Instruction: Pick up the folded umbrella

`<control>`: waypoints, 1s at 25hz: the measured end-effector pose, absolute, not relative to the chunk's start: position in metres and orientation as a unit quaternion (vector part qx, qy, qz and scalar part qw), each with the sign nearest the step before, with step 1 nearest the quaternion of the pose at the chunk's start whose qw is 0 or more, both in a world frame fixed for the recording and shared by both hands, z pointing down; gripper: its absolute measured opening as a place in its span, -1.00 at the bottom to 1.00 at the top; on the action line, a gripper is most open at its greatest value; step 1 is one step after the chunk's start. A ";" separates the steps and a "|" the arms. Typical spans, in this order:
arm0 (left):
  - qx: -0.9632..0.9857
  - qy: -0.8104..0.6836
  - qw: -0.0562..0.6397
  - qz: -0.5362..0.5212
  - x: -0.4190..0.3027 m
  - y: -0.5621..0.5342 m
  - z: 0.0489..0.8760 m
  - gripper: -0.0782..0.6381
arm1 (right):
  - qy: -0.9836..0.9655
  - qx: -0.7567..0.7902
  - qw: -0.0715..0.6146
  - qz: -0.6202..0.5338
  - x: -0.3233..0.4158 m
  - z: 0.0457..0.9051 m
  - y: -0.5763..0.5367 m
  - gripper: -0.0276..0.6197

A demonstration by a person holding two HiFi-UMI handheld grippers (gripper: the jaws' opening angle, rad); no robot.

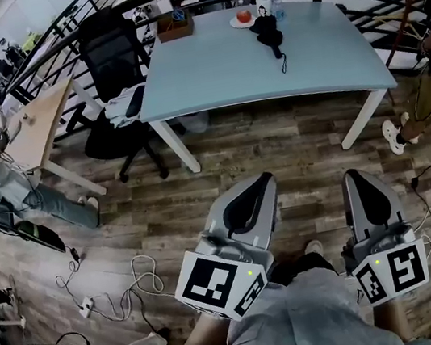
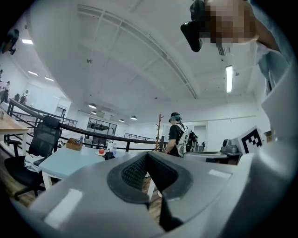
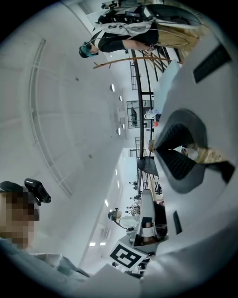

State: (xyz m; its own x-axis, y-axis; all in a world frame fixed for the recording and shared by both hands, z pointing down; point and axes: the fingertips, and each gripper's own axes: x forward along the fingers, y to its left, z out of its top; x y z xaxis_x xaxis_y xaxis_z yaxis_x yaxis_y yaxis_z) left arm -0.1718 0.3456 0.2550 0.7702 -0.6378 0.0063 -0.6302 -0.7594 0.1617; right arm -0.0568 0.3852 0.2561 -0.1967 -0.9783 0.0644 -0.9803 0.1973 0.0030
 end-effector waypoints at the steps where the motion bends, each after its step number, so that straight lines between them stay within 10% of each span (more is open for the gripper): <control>1: 0.938 -0.337 0.078 -0.023 -0.173 0.345 0.256 -0.77 | -0.772 0.634 0.027 0.021 -0.057 0.258 0.385 -0.92; 25: 0.917 -0.389 0.081 -0.022 -0.116 0.231 0.256 -0.77 | -0.800 0.598 0.021 0.039 0.013 0.264 0.261 -0.92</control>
